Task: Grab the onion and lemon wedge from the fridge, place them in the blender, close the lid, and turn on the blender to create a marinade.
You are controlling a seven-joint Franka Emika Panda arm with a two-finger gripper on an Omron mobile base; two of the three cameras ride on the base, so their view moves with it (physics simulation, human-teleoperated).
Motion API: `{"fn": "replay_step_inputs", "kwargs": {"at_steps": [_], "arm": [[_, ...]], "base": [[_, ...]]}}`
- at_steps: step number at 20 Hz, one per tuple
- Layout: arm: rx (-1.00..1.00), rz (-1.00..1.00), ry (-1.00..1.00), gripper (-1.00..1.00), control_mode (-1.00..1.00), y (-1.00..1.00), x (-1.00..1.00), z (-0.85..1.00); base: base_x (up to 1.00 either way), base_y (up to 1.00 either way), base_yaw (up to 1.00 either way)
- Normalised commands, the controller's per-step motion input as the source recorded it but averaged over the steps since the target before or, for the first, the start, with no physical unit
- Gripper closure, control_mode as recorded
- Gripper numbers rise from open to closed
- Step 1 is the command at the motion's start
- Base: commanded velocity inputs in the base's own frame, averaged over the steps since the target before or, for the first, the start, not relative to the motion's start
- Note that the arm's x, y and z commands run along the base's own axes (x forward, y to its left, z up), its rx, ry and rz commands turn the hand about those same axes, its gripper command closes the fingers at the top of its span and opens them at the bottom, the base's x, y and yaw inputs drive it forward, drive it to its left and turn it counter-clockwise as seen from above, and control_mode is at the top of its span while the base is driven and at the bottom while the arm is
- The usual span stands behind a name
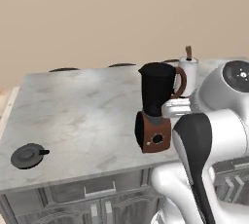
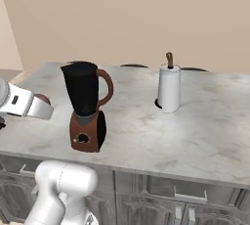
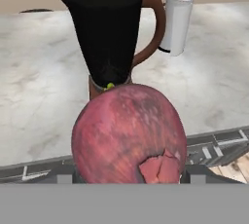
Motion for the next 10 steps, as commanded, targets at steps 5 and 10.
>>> {"fn": "replay_step_inputs", "kwargs": {"at_steps": [5, 10], "arm": [[0.00, 0.00, 0.19, 1.00, -1.00, 0.18, 0.66, 0.99], [-0.03, 0.00, 0.51, 1.00, -1.00, 0.00, 1.00, 0.53]], "base": [[0.00, 0.00, 0.00], [0.00, 0.00, 0.00]]}}
